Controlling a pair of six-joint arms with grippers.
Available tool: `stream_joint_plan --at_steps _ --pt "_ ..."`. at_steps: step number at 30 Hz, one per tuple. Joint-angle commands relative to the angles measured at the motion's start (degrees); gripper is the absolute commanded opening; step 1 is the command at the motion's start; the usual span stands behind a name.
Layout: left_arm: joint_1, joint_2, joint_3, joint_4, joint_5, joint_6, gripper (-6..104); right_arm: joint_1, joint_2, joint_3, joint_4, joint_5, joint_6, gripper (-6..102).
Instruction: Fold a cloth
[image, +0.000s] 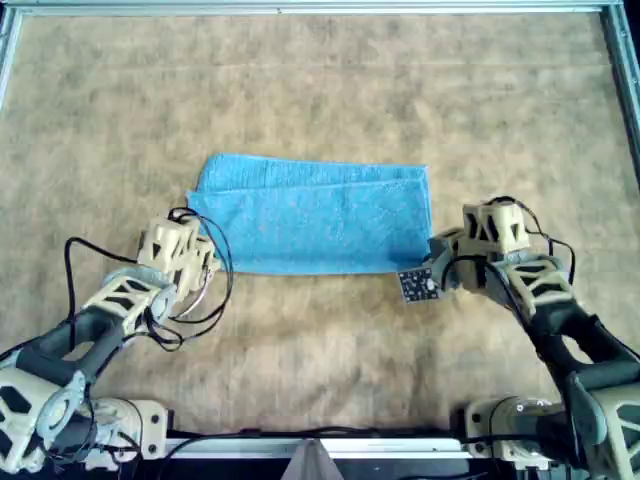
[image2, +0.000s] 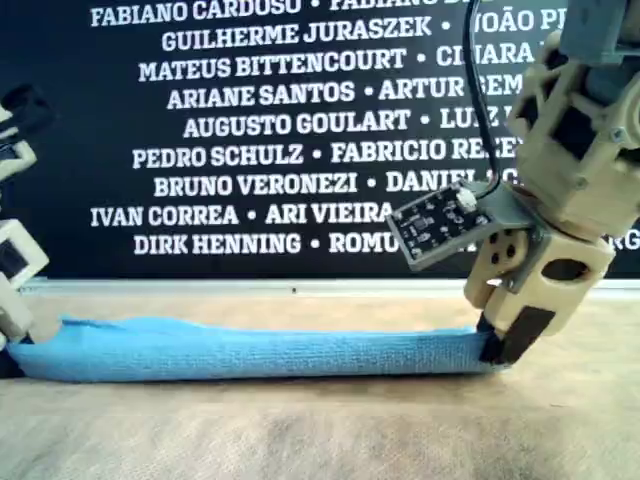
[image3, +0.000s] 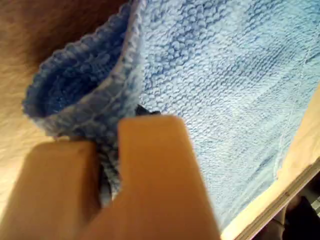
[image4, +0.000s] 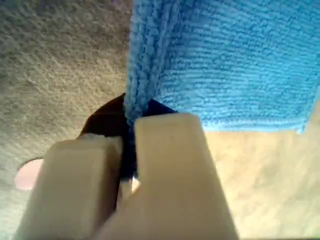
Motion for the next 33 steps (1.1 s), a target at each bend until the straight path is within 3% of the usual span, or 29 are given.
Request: stream_joint_plan --at_steps 1,7,12,17,31,33 --pt "-1.41 1.58 0.35 0.35 -0.44 0.18 8 0.26 4.04 -0.62 0.09 0.26 -0.35 6" --pt "-1.58 5.10 2.81 0.35 -1.49 0.26 44 -0.62 4.22 0.09 1.41 0.26 -0.44 35" --pt "-1.14 12.92 8.61 0.35 -1.49 0.26 62 -0.53 8.79 4.57 1.41 0.26 -0.44 57" --pt "-0.70 25.49 15.21 0.35 -1.49 0.26 67 -0.62 22.76 12.74 1.41 1.14 -0.44 65" --pt "-0.44 73.04 32.70 0.35 -1.67 0.26 66 -0.70 74.09 39.55 1.41 1.23 -0.44 65" --pt "1.14 78.75 35.24 0.35 -1.85 0.26 66 -0.79 80.07 43.15 1.41 1.32 -0.44 65"
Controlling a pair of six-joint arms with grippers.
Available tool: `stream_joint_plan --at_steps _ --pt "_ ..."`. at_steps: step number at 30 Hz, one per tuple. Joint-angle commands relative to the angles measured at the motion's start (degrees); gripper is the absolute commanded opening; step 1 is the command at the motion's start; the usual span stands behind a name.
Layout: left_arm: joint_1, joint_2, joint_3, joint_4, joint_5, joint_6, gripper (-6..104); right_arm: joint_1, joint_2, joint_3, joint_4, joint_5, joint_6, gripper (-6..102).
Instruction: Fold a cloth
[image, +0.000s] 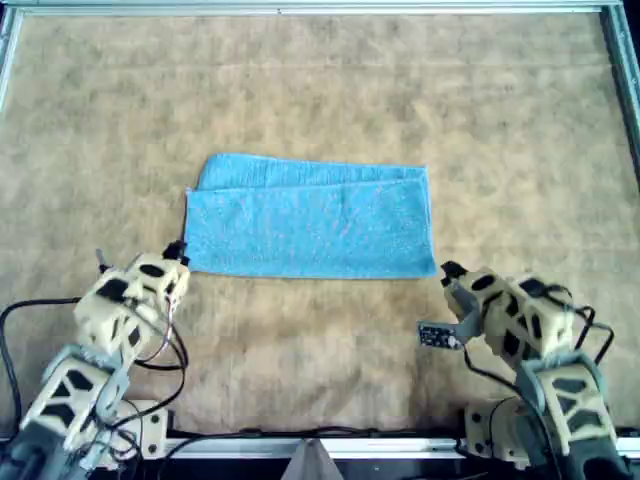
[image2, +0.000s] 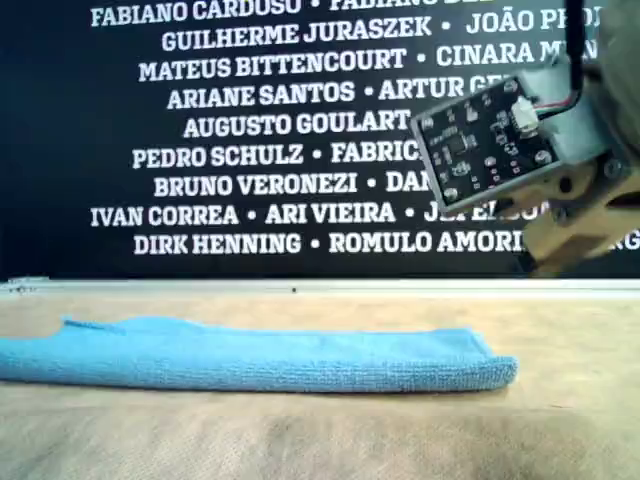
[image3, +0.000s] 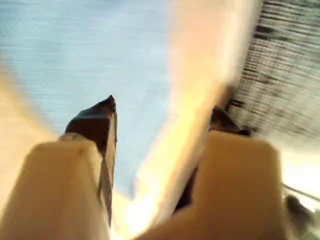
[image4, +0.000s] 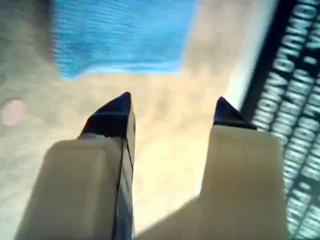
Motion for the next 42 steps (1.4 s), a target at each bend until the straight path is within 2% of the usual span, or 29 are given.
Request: stream_joint_plan --at_steps 1,6,8,13,16,20,34,42 --pt "3.25 10.72 0.62 -0.26 -0.97 0.26 66 -0.70 10.28 2.37 1.23 0.26 0.09 65" --pt "14.85 10.46 2.11 -0.26 -5.27 0.26 66 -0.62 10.55 6.59 0.88 0.26 0.18 65" --pt "16.52 10.46 2.11 -0.26 -5.10 0.26 66 -0.53 10.46 6.06 0.18 0.18 0.26 66" --pt "16.35 10.37 2.11 -0.26 -4.57 0.26 66 0.79 10.46 4.39 0.09 -0.70 0.09 66" --pt "16.35 10.28 2.11 -0.18 -5.36 0.26 66 0.70 10.11 2.55 0.00 0.18 0.09 66" --pt "16.35 10.28 2.11 -0.18 -4.57 0.26 66 0.97 6.42 -0.53 1.23 0.18 0.18 66" --pt "16.35 10.20 2.11 -0.18 -5.10 0.26 66 0.79 -51.15 -29.09 1.14 -0.79 0.53 67" --pt "16.44 10.20 2.11 -0.18 -5.36 0.26 66 0.53 -64.16 -35.42 0.53 -0.70 0.35 66"
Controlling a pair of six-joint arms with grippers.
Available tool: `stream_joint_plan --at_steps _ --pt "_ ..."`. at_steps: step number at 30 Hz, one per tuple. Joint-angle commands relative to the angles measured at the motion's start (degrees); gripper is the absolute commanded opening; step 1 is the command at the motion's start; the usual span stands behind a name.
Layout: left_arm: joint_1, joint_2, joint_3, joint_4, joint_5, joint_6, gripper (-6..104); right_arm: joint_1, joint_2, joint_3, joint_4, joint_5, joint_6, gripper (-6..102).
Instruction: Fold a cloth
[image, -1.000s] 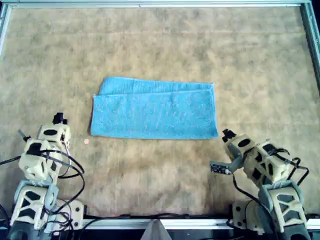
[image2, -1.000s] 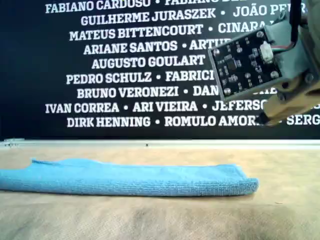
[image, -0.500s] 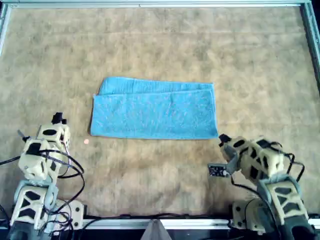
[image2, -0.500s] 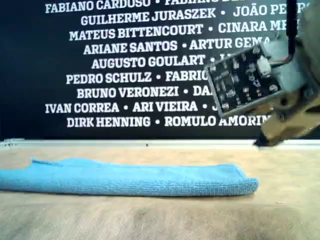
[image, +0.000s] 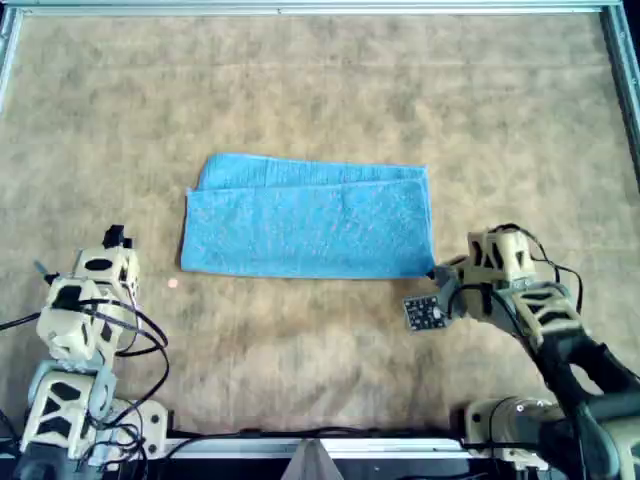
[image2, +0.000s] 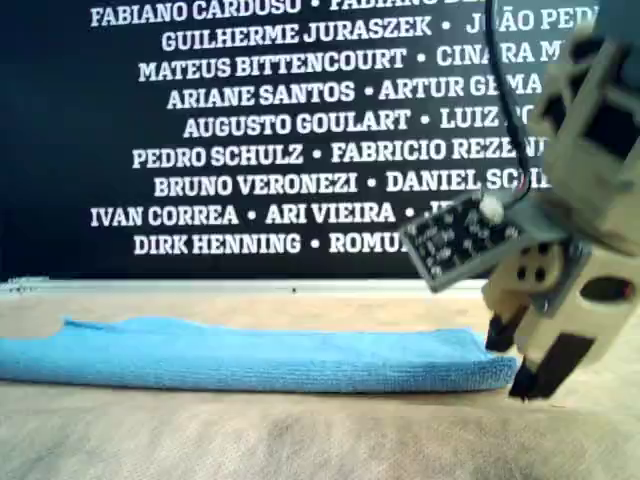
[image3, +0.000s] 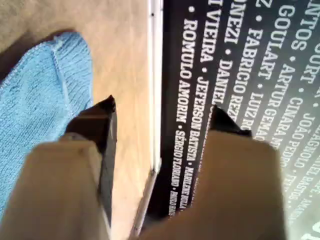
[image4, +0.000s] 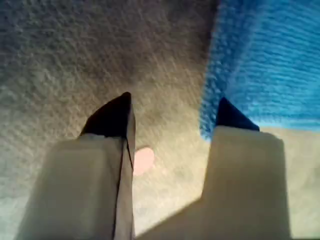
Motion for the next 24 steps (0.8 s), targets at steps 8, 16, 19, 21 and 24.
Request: stream_joint_plan --at_steps 8,16,19,21,24 --pt "1.23 0.88 -1.14 -0.26 -0.09 0.26 66 0.70 -4.13 -8.88 -0.97 -0.53 -0.09 66" --pt "1.23 0.88 -1.14 -0.26 0.18 0.26 66 0.70 -12.57 -15.73 -0.97 -0.62 -0.09 66" --pt "1.23 0.88 -1.14 -0.26 0.09 0.26 66 0.79 -15.91 -18.28 -0.97 -0.62 -0.09 65" --pt "1.23 0.88 -1.14 -0.26 -0.09 0.26 66 0.79 -17.23 -18.98 -0.97 -0.62 -0.18 62" --pt "1.23 0.88 -1.14 -0.26 -0.26 0.26 66 0.70 -16.96 -18.98 -0.97 -0.62 -0.18 51"
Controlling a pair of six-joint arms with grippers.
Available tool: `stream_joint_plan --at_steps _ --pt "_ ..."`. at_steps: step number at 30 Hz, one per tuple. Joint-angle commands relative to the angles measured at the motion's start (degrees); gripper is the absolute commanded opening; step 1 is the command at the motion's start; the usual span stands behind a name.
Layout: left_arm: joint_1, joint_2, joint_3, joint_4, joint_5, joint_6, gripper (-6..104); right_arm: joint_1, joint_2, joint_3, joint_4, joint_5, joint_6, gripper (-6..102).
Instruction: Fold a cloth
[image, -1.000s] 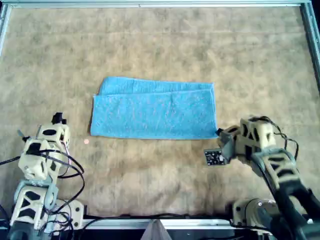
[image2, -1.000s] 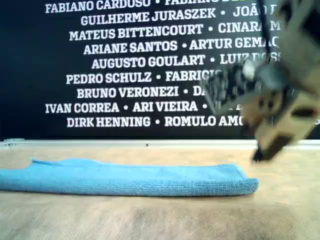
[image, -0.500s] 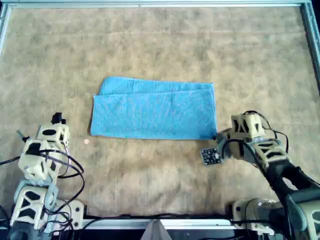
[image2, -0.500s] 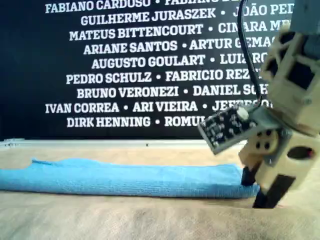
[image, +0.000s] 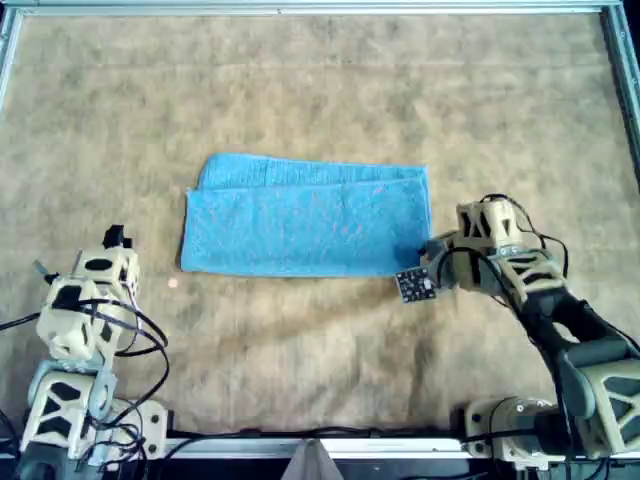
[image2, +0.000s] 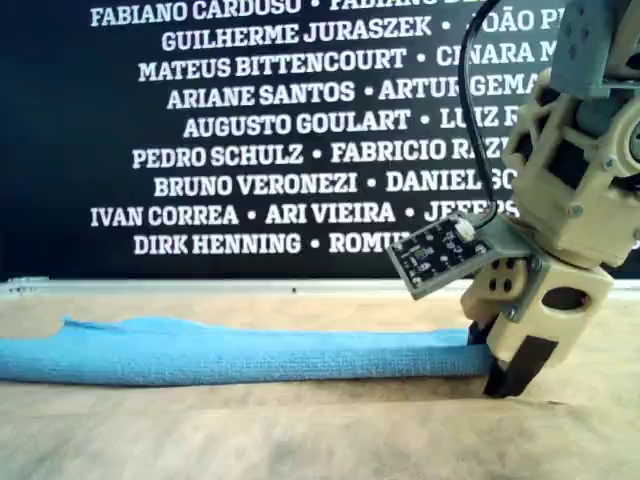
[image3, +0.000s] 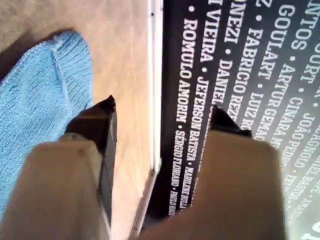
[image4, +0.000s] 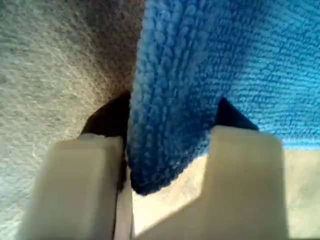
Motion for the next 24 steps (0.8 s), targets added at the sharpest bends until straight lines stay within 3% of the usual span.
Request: stream_joint_plan --at_steps 1,7,12,24 --pt "1.23 0.88 -1.14 -0.26 -0.26 0.26 66 0.44 0.88 -2.99 -0.97 0.09 -0.26 45" --pt "1.23 0.88 -1.14 -0.26 0.00 0.26 66 0.35 2.02 -3.96 -0.97 0.00 0.53 15" --pt "1.23 0.88 -1.14 -0.26 -0.35 0.26 66 -0.18 2.64 -5.80 -0.53 0.00 0.62 -1" --pt "1.67 0.88 -1.14 -0.26 -0.35 0.26 66 0.35 18.63 -3.69 0.35 0.09 0.62 -2"
